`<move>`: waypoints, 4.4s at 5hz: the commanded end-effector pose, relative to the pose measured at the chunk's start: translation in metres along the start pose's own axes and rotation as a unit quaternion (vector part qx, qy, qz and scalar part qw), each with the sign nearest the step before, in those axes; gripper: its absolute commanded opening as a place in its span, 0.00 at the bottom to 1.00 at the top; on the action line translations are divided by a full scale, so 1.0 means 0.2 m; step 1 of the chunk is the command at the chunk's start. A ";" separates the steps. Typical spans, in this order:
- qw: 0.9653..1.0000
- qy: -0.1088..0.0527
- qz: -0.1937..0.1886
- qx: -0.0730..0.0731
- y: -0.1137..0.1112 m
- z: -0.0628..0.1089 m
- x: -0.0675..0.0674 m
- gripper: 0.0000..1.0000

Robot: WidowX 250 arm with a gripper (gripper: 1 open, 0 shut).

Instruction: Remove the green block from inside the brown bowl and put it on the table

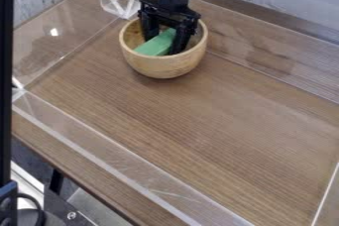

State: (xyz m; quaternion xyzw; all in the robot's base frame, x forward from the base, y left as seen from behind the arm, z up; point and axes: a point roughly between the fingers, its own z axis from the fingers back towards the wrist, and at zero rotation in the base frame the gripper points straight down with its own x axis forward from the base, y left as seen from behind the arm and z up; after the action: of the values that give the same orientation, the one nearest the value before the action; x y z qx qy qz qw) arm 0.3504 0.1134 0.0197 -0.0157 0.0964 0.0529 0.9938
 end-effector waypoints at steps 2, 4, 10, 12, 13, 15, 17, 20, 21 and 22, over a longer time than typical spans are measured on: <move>1.000 0.019 0.000 -0.013 -0.02 -0.08 0.01 1.00; 1.000 0.024 0.000 -0.016 -0.03 -0.08 0.01 1.00; 0.999 -0.023 -0.001 -0.028 -0.06 0.13 -0.03 0.00; 0.999 -0.036 -0.002 -0.031 -0.07 0.17 -0.04 0.00; 0.998 -0.045 -0.006 -0.033 -0.08 0.21 -0.05 0.00; 0.997 -0.063 -0.015 -0.036 -0.10 0.30 -0.07 0.00; 0.995 -0.088 -0.026 -0.044 -0.14 0.42 -0.09 0.00; 0.990 -0.115 -0.057 -0.062 -0.24 0.58 -0.12 0.00; 0.988 -0.117 -0.079 -0.065 -0.31 0.60 -0.14 0.00; 0.985 -0.112 -0.111 -0.065 -0.43 0.58 -0.17 0.00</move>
State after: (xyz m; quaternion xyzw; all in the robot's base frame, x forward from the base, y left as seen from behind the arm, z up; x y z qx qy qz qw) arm 0.3462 0.0264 0.1118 -0.0934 0.0243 -0.0468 0.9942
